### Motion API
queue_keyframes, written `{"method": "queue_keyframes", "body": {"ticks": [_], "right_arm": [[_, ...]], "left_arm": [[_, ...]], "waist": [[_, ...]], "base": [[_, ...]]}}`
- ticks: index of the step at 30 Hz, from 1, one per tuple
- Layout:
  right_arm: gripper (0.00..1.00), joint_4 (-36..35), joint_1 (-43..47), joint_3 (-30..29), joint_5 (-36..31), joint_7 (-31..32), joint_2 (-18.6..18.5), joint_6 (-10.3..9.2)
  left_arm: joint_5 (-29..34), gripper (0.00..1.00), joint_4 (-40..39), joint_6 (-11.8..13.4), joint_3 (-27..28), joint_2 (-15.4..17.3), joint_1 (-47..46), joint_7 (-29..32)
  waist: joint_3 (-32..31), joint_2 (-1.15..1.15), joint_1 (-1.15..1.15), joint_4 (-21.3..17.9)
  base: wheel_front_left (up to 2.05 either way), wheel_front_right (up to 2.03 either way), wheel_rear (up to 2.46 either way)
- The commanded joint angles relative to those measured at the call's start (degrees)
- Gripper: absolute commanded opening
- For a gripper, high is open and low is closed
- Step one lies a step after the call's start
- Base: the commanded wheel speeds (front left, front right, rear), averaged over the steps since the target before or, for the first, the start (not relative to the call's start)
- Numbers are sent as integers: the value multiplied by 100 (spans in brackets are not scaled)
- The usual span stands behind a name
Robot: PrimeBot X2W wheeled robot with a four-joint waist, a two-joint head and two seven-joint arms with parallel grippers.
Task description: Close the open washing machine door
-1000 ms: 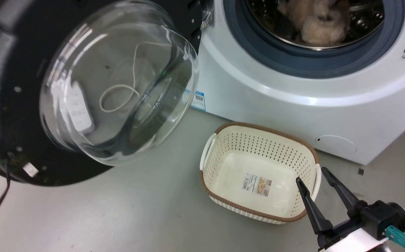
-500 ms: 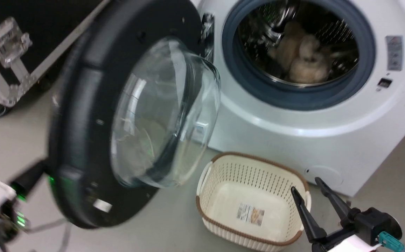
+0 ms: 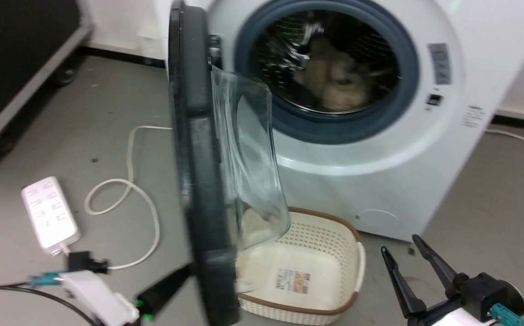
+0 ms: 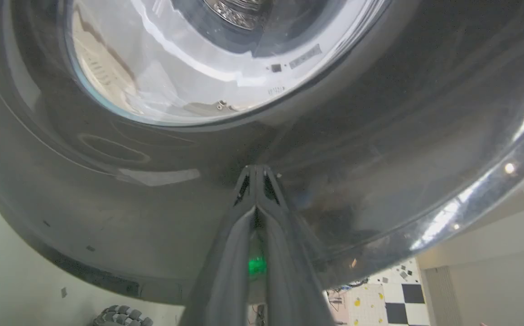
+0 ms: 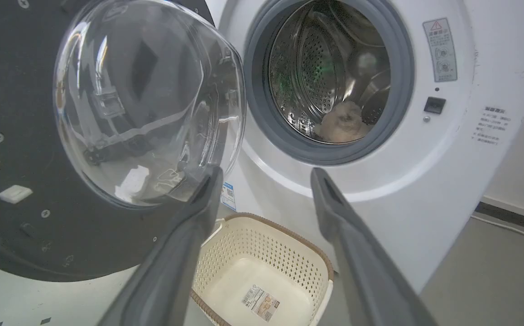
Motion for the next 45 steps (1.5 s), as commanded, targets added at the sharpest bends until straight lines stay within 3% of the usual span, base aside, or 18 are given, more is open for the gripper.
{"method": "queue_keyframes", "body": {"ticks": [1,6,14,26,35,41,42,43,45], "right_arm": [[100,10,-4,7,-6,-26,-47,5],[100,-13,-129,45,51,-26,-158,5],[100,-52,-441,-6,210,-26,-277,5],[100,58,-806,84,376,-26,-15,5],[100,131,-787,60,367,-26,76,5],[100,69,-699,24,329,-26,34,5],[100,47,-671,9,323,-26,19,5],[100,25,-638,-8,315,-26,4,5],[100,6,-598,-25,304,-26,-15,5]], "left_arm": [[-182,0,25,-57,-194,-26,73,-125],[-663,0,272,-272,-1131,-29,-28,-940],[-1169,0,976,-606,-1980,-30,-983,-2584],[-1836,0,2578,-833,-2377,-31,-3117,-4297],[-1867,0,3797,-915,-2548,-31,-3983,-5013],[-1624,0,3454,-923,-2791,-14,-3601,-5079],[-1549,35,3311,-923,-2829,-2,-3457,-5093],[-1452,98,3153,-923,-2876,28,-3300,-5118],[-1342,100,2979,-924,-2939,70,-3131,-5141]], "waist": [[112,0,0,-291],[418,0,0,-908],[1096,0,0,-2020],[1690,0,0,-3301],[1649,0,0,-3433],[1372,0,0,-3107],[1309,0,0,-3020],[1241,0,0,-2927],[1168,0,0,-2829]], "base": [[0,0,0],[0,0,0],[0,0,0],[0,0,0],[0,0,0],[0,0,0],[0,0,0],[0,0,0],[0,0,0]]}}
